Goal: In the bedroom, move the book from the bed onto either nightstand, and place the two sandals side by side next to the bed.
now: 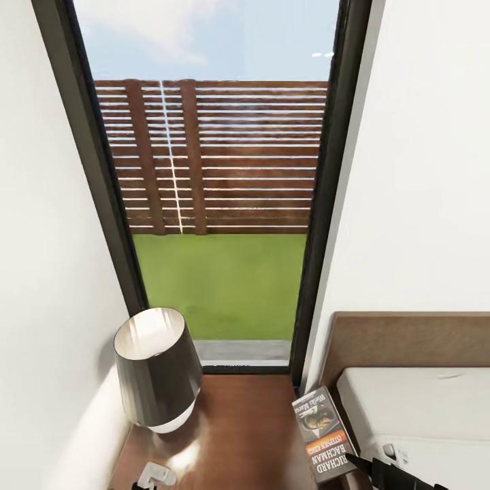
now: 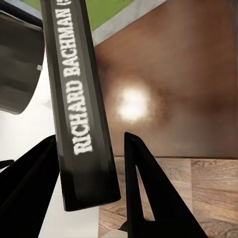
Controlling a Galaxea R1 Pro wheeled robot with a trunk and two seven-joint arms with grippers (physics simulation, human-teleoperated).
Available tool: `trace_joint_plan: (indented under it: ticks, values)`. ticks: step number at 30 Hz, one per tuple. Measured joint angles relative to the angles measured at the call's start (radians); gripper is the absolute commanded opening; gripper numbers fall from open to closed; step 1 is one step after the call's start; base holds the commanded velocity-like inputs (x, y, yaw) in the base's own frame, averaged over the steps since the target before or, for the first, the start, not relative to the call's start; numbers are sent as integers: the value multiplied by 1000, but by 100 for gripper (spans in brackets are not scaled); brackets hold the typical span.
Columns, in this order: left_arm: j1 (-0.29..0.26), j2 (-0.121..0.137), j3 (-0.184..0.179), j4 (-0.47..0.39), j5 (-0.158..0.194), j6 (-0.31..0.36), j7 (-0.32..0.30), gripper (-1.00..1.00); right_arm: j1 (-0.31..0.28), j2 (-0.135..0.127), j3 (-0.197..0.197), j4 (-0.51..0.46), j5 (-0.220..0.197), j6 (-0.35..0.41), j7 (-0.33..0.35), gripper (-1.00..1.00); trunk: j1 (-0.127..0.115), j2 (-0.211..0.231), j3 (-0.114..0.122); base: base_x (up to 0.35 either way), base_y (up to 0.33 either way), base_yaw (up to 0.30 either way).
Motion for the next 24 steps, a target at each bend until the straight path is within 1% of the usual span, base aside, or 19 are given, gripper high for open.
trace_joint_plan:
  ticks: [3, 4, 5, 6, 7, 8, 9, 10, 13, 15, 17, 19, 21, 22, 23, 24]
  values:
    - [0, -5, 4, -8, 8, 1, -5, 100, 0, 0, 0, 0, 0, 0, 1, -100, 0, 0, 0, 0, 0, 0]
    - [0, -15, 12, -36, 42, 4, -30, 100, 0, 0, 0, 0, 0, 0, 1, -100, 0, 0, 0, 0, 0, 0]
    - [0, -17, 11, -47, 51, 6, -42, 100, 0, 0, 0, 0, 0, 0, 1, -100, 0, 0, 0, 0, 0, 0]
    - [0, -17, 13, -69, 70, 14, -73, 100, 0, 0, 0, 0, 0, 0, 1, -100, 0, 0, 0, 0, 0, 0]
    - [0, -17, 14, -103, 99, 44, -136, 100, 0, 0, 0, 0, 0, 0, 2, -100, 0, 0, 0, 0, 0, 0]
    - [0, -16, 13, -116, 107, 59, -163, 100, 0, 0, 0, 0, 0, 0, 2, -100, 0, 0, 0, 0, 0, 0]
    - [0, -15, 12, -142, 118, 89, -216, 100, 0, 0, 0, 0, 0, 0, 2, -100, 0, 0, 0, 0, 0, 0]
    - [0, -14, 12, -156, 123, 105, -244, 100, 0, 0, 0, 0, 0, 0, 2, -100, 0, 0, 0, 0, 0, 0]
    - [0, -1, 14, -249, 135, 177, -416, 100, 0, 0, 0, 0, 0, 0, 2, -100, 0, 0, 0, 0, 0, 0]
    - [0, 5, 14, -305, 138, 201, -502, 100, 0, 0, 0, 0, 0, 0, 2, -100, 0, 0, 0, 0, 0, 0]
    - [-1, 7, 15, -355, 139, 235, -544, 100, 0, 0, 0, 0, 0, 0, 2, -100, 0, 0, 0, 0, 0, 0]
    - [-3, 13, 14, -418, 139, 293, -568, 100, 0, 0, 0, 0, 0, 0, 2, -100, 0, 0, 0, 0, 0, 0]
    - [-5, 28, 14, -469, 139, 337, -604, 100, 0, 0, 0, 0, 0, 0, 1, -100, 0, 0, 0, 0, 0, 0]
    - [-6, 32, 14, -482, 139, 347, -621, 100, 0, 0, 0, 0, 0, 0, 1, -100, 0, 0, 0, 0, 0, 0]
    - [-7, 37, 14, -502, 139, 365, -661, 100, 0, 0, 0, 0, 0, 0, 1, -100, 0, 0, 0, 0, 0, 0]
    - [-10, 41, 14, -529, 139, 386, -727, 100, 0, 0, 0, 0, 0, 0, 1, -100, 0, 0, 0, 0, 0, 0]
